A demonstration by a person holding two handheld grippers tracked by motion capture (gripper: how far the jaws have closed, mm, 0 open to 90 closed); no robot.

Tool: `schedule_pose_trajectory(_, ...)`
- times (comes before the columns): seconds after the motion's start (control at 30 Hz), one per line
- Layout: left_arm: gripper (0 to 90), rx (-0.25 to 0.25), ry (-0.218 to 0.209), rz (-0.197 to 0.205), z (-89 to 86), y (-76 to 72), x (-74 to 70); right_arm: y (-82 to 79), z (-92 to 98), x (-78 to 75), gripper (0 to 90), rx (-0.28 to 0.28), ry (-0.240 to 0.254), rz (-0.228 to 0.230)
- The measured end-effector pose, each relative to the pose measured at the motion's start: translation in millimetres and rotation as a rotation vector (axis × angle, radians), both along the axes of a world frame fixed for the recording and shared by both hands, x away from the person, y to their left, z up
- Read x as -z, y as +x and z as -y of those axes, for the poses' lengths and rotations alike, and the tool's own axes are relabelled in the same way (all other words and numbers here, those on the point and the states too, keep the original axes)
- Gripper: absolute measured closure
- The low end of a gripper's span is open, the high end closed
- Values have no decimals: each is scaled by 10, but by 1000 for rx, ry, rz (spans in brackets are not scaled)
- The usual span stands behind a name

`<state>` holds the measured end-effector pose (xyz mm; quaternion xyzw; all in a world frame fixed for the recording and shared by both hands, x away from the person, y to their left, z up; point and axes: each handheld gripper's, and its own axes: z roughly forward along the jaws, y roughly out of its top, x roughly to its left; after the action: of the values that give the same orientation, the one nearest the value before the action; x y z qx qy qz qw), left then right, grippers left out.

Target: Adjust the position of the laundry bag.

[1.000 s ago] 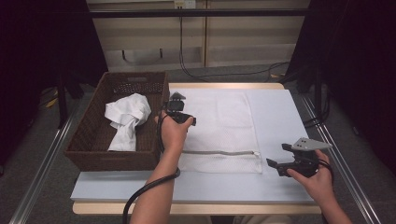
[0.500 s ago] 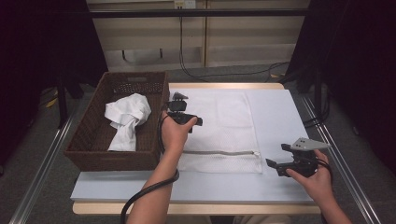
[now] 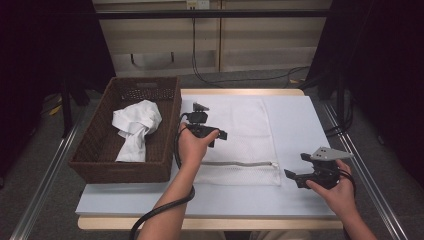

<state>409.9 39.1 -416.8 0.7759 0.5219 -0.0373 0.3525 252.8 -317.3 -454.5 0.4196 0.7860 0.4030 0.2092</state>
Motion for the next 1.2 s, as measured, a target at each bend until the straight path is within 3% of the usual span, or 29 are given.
schedule_pose_trajectory(0.33, 157, 41, -12, -8, 105, -58, 57, 15, 9, 12, 132, 9, -1, -1)
schedule_pose_trajectory(0.57, 139, 43, -29, -9, 136, -107, 89, 23, 0, 10, 166, 7, 2, -2)
schedule_pose_trajectory(0.6, 132, 57, -21, -7, 123, -109, 95, 27, -3, 0, 229, 11, 5, -5)
schedule_pose_trajectory(0.67, 129, 52, -42, -8, 129, -133, 112, 34, -10, -12, 238, 12, 10, -8)
schedule_pose_trajectory(0.93, 101, 79, -31, -5, 116, -174, 108, 97, -50, -7, 346, 38, 17, -42)
schedule_pose_trajectory(1.03, 101, 70, -50, 4, 111, -190, 91, 116, -53, -14, 379, 48, 18, -44)
schedule_pose_trajectory(1.2, 92, 74, -55, 5, 111, -205, 78, 166, -77, -1, 514, 75, 35, -96)
